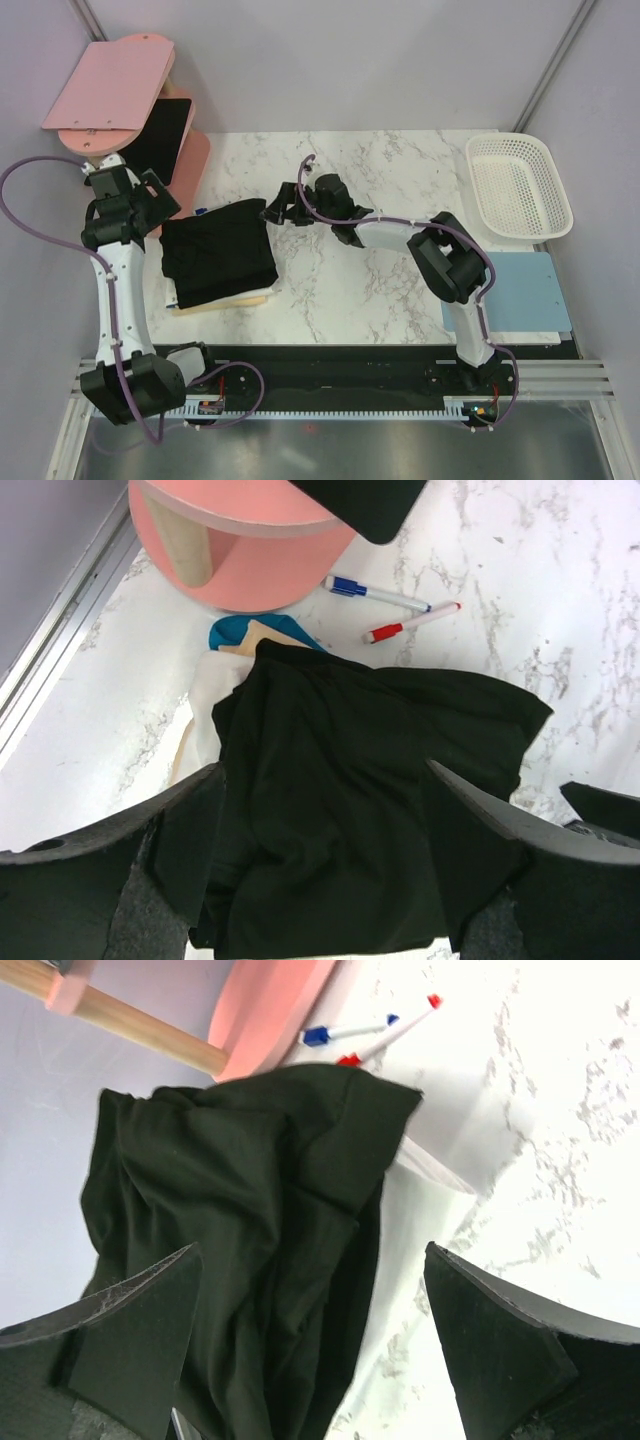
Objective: Fold and stack the t-shirts
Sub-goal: Smooth out wrinkles on the folded tshirt
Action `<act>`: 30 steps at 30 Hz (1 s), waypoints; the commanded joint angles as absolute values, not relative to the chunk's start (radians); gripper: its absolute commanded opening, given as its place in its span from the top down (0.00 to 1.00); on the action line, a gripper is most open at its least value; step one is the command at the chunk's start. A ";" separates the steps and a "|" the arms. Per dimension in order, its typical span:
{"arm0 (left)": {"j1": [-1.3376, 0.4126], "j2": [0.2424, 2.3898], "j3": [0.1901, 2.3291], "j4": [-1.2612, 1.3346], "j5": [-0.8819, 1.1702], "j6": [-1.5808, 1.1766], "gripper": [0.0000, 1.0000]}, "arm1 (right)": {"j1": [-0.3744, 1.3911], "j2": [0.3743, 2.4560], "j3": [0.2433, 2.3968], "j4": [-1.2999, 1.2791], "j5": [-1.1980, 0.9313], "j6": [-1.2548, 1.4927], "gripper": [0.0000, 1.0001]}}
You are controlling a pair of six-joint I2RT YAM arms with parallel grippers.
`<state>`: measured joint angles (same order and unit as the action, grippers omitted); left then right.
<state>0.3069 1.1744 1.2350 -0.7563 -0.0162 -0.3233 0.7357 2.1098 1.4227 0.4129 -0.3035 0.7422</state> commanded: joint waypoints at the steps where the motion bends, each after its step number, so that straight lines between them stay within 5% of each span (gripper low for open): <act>1: 0.296 1.100 1.201 -0.739 0.037 -0.298 0.15 | 0.738 2.043 1.365 0.462 -0.285 0.721 0.02; 6: 0.288 1.066 1.172 -0.732 0.144 -0.307 0.21 | 0.738 2.020 1.332 0.466 -0.279 0.719 0.02; 8: 0.285 1.054 1.132 -0.690 0.216 -0.314 0.48 | 0.735 2.011 1.315 0.466 -0.275 0.718 0.02; 10: 0.281 1.034 1.091 -0.641 0.360 -0.337 0.98 | 0.735 1.999 1.301 0.466 -0.268 0.715 0.02; 18: 0.239 1.081 0.878 -0.262 0.892 -0.539 0.98 | 0.707 1.976 1.261 0.460 -0.268 0.707 0.02; 30: 0.236 1.236 0.486 0.439 1.045 -1.011 0.98 | 0.644 1.967 1.186 0.489 -0.296 0.726 0.02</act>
<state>0.2367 1.1774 0.5541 0.1219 0.9611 -0.8013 0.6544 2.0098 1.2030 0.4351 -0.2806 0.7292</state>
